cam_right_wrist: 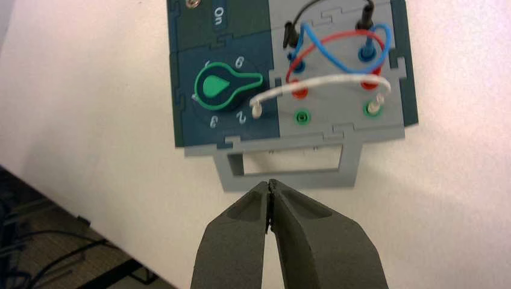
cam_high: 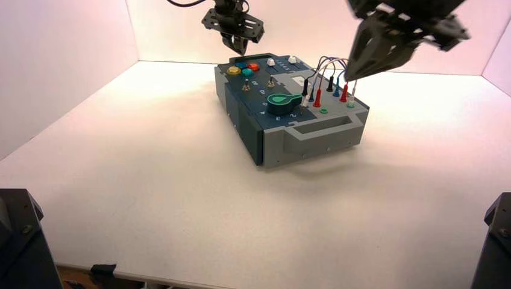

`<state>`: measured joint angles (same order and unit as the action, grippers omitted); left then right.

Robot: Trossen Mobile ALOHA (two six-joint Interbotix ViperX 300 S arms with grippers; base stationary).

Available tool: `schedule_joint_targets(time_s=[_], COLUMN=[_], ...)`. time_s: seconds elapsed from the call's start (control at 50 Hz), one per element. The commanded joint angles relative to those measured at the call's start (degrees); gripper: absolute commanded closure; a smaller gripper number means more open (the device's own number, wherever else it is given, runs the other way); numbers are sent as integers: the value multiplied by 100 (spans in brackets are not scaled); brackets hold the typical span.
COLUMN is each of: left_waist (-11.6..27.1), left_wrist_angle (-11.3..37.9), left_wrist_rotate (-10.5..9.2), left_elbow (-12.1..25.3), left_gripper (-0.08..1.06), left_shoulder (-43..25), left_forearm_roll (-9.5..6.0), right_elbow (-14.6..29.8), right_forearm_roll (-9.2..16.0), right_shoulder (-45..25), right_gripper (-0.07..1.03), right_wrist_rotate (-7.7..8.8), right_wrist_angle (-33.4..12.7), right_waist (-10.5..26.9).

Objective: Move the bottom slider to position 3.

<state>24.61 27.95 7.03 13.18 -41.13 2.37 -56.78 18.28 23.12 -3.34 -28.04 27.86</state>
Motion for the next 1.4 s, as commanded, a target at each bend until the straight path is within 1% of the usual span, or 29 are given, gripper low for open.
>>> schedule_joint_targets(time_s=[0.02, 0.16, 0.3, 0.34, 0.38, 0.52, 0.64, 0.86, 1.02, 1.24, 1.4], left_waist=[105, 105, 97, 88, 79, 44, 9, -44, -44, -44, -18], left_wrist_angle=[0, -9, -26, -35, -44, -62, -62, -62, -53, 53, 123], left_wrist_rotate=[35, 35, 62, 70, 105, 229, 264, 264, 308, 308, 316], left_elbow=[-88, -308, -448, -448, -439, -334, -229, -123, -158, -220, -422], left_gripper=[101, 101, 101, 101, 101, 101, 101, 101, 101, 101, 101], left_shoulder=[413, 554, 659, 650, 642, 545, 457, 343, 308, 308, 369], left_forearm_roll=[0, 0, 0, 0, 18, 9, 18, 18, 9, 0, -9], right_elbow=[308, 413, 431, 448, 457, 510, 571, 747, 782, 747, 791], right_forearm_roll=[26, 18, 9, 18, 9, 9, 9, 9, 9, 18, 18], right_shoulder=[-229, -466, -598, -624, -642, -738, -879, -1327, -1573, -1600, -1626], right_gripper=[98, 98, 98, 98, 98, 98, 98, 98, 98, 98, 98], right_wrist_rotate=[18, 18, 62, 62, 62, 79, 97, 97, 97, 88, 88], right_wrist_angle=[97, 132, 185, 193, 211, 246, 264, 272, 264, 272, 299], right_waist=[18, 18, 18, 18, 18, 26, 53, 141, 149, 149, 149])
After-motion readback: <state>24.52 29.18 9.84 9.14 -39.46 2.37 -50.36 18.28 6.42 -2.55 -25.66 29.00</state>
